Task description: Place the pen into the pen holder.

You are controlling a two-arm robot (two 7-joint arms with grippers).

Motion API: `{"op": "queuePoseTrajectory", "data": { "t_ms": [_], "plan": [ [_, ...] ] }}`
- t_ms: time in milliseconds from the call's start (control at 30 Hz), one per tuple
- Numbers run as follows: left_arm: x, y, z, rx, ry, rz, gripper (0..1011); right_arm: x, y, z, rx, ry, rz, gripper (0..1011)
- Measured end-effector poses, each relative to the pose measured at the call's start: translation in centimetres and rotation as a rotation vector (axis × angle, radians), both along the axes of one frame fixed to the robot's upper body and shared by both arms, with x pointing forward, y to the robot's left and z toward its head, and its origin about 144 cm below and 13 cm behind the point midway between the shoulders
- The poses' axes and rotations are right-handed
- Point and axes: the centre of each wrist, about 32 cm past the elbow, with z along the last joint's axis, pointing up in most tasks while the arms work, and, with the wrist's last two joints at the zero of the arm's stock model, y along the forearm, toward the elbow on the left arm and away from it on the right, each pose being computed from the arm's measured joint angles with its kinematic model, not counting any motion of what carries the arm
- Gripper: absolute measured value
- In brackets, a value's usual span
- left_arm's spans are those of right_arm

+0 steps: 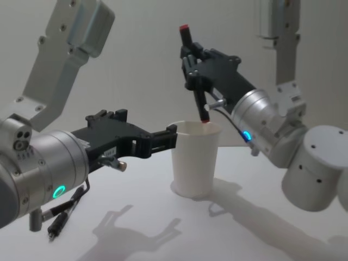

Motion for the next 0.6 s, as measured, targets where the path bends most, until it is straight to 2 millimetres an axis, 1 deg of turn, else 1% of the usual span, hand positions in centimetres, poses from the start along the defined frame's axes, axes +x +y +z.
{"op": "queuePoseTrajectory", "data": {
  "t_ms": [267,600],
  "plan": [
    [0.0,0.0,0.0,0.0,0.0,0.0,1000,0.5,0.9,-0.4,-0.003,0.0,0.024,167],
    [0.0,0.0,0.0,0.0,0.0,0.0,1000,0.5,1.2,-0.5,-0.005,-0.007,0.039,167]
  ]
}}
